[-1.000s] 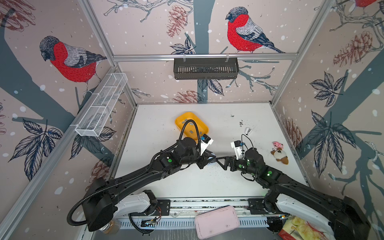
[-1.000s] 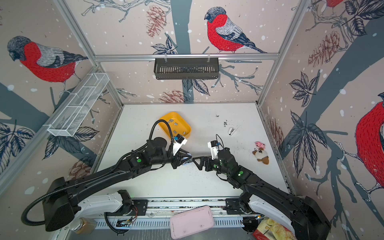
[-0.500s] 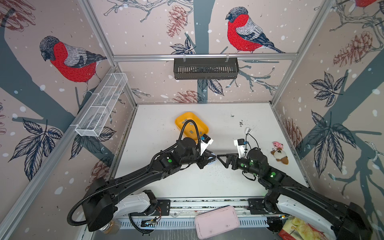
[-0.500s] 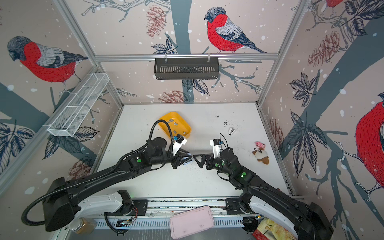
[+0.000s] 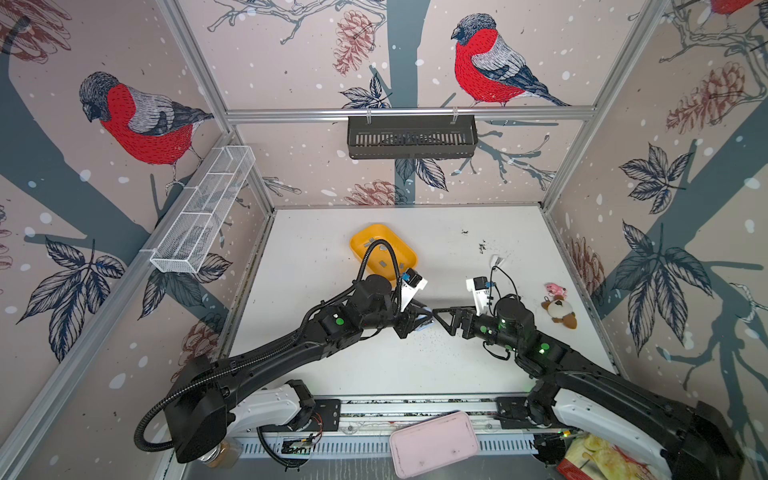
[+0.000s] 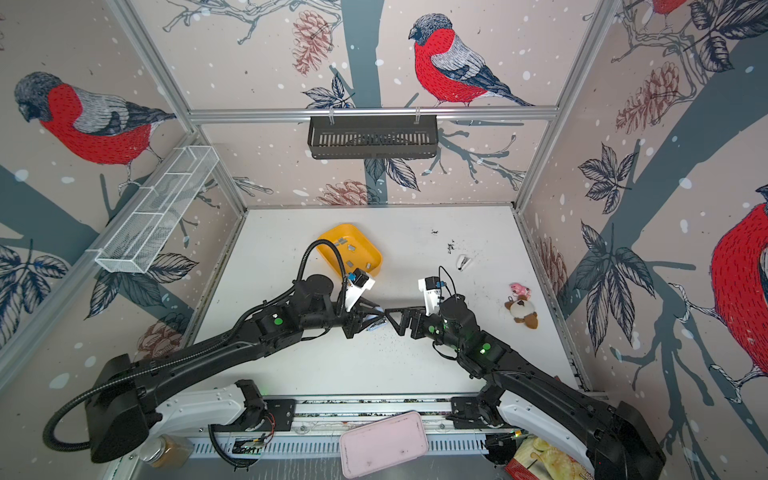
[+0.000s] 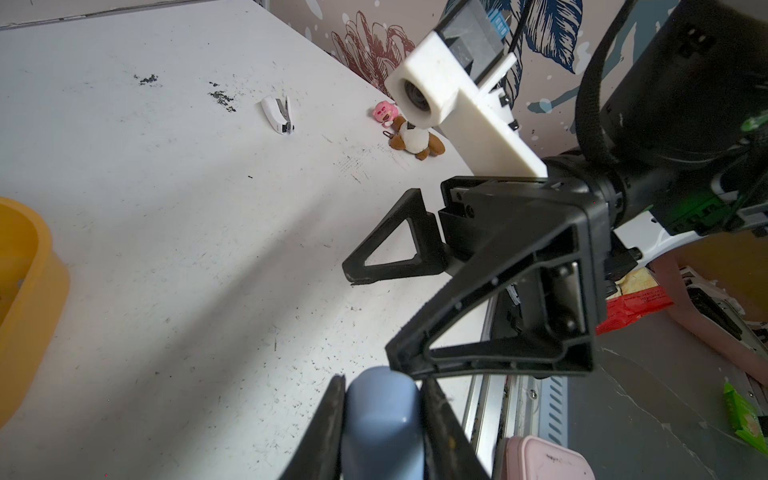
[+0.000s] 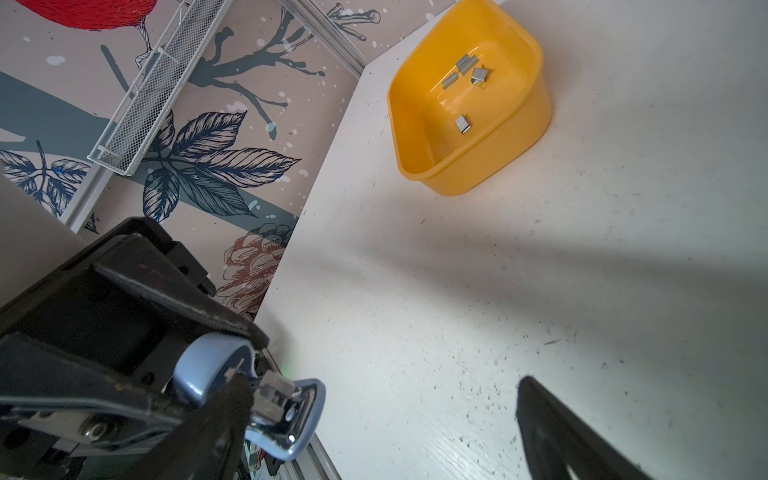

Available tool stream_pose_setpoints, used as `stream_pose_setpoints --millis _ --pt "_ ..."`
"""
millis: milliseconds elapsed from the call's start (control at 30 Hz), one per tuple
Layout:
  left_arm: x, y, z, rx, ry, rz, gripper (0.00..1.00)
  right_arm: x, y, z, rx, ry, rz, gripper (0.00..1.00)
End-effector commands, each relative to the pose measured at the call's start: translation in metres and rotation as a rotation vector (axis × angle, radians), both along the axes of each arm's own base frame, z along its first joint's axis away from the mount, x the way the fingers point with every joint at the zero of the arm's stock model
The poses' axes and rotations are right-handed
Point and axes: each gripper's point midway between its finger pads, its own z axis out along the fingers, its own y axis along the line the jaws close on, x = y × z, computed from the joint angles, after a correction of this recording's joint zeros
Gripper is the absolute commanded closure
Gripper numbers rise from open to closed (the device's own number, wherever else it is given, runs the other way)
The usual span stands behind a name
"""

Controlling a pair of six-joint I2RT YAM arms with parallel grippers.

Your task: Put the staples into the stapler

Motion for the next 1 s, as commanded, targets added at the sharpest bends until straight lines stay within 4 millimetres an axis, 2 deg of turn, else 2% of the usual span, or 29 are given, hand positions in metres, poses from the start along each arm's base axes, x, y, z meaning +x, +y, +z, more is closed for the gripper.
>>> stream_pose_setpoints --millis 0,333,967 --pt "0.001 -0.006 0.019 -0.068 -0.037 -0.015 0.87 0.001 0.006 0.013 0.045 -0.022 0.021 0.0" --pt "0.002 -0.005 0.019 -0.066 -0.039 -0.01 0.87 -0.002 0.008 0.008 0.04 -0.002 0.038 0.0" --pt "0.002 -0.004 0.028 -0.088 -0.053 -0.001 0.87 -0.001 0.001 -0.022 -0.064 0.057 0.014 0.0"
